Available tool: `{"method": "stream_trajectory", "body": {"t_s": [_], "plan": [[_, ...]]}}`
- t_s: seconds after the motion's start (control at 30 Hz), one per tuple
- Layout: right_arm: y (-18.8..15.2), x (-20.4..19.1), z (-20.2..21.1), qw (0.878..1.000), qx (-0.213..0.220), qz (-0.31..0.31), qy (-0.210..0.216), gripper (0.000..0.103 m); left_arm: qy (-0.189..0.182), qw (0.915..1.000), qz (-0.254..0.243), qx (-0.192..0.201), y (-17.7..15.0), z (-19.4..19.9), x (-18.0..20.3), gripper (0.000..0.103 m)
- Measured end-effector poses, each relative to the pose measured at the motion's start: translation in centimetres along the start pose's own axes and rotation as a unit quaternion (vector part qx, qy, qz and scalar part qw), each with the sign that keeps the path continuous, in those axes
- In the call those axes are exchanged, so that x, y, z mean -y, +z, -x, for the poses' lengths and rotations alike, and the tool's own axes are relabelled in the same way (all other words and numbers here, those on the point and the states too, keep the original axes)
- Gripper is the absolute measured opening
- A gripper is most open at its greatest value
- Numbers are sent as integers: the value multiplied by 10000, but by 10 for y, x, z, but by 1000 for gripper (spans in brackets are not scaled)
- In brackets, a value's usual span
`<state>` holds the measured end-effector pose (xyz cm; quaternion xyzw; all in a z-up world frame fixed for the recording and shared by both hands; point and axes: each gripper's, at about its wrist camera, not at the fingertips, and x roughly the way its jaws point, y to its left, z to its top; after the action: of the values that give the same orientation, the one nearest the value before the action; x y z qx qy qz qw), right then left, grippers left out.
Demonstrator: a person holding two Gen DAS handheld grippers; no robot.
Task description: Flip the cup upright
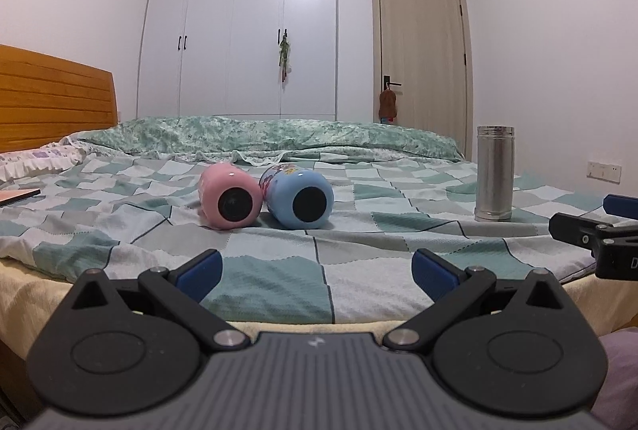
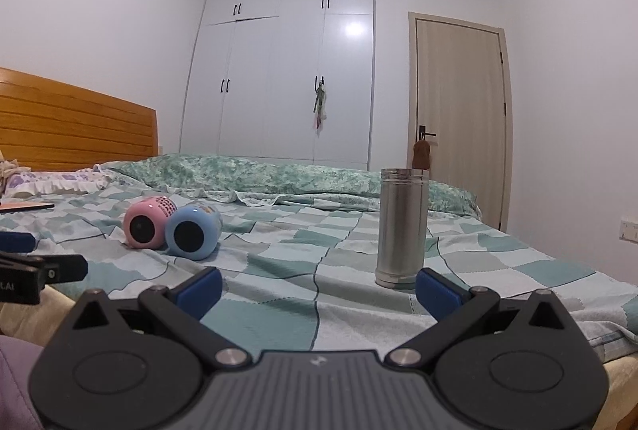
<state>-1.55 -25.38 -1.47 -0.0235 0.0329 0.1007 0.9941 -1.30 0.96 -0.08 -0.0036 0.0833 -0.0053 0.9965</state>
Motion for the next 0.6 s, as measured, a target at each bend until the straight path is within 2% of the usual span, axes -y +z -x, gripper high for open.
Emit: {"method": "stream_trajectory", "body": {"t_s": [0.6], "plan": [[-3, -1, 1, 10000, 28, -6, -2, 103, -11, 10000, 5, 18, 0, 2, 0, 103]]}}
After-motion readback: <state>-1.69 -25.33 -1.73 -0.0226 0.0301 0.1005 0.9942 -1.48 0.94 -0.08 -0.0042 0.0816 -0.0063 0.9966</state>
